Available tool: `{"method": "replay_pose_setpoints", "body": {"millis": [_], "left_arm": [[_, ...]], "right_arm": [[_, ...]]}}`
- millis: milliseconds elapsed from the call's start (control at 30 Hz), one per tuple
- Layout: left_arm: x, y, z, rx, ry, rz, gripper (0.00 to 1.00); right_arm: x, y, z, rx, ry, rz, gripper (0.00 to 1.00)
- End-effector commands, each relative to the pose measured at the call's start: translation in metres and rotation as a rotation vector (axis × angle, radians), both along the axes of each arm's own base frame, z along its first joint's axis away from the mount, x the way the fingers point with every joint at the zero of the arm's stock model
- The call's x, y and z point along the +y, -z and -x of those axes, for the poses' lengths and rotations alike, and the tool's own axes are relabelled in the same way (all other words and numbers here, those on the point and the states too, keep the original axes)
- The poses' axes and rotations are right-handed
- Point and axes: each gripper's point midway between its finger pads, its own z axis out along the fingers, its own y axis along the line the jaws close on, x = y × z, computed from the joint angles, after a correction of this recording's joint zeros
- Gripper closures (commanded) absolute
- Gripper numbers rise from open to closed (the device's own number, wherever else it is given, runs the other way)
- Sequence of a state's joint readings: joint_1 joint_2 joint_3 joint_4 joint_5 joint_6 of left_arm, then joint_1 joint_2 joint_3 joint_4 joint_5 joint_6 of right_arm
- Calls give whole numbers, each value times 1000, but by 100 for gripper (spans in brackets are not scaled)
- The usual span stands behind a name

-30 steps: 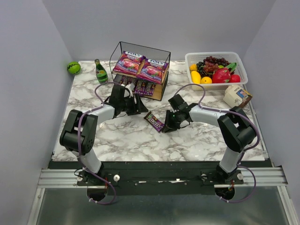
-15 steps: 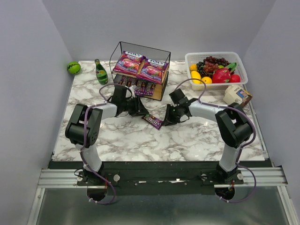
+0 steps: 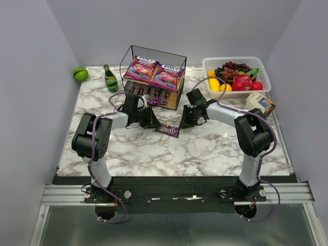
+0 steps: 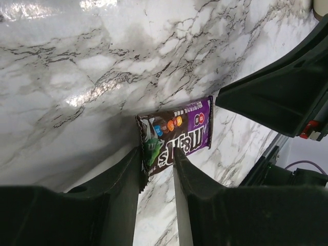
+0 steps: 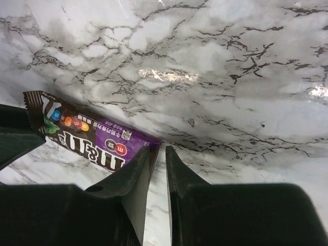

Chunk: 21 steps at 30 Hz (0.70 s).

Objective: Place and organize the candy bags onto the shelf

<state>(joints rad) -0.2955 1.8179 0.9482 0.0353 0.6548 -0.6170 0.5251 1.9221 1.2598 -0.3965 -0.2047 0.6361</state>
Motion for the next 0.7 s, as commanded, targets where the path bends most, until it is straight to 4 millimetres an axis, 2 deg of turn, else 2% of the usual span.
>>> {"method": "replay_pose_setpoints", "body": {"millis": [0,133,233,333,500,667], "left_arm": [[5,-4,2,-7,-4,-18,64],[14,-3,6,4,-38,-56,64],[22,-2,5,-11,-68,-93,55],[26,-2,2,-12,-84,-94,51],[23,-5,-3,-6,-75,-57,51],[16,-3,-2,19,-42,-19,58]], "right_arm": [[-4,-21,-1,-48,-1,8,73],[-5,-29,3,-57,-7,-7,73],[-2,-30,4,-61,-19,-21,73],[3,-29,4,-68,-36,-50,73],[17,-29,11,-46,-65,-123,73],[25,-25,18,-17,-74,-165,73]]}}
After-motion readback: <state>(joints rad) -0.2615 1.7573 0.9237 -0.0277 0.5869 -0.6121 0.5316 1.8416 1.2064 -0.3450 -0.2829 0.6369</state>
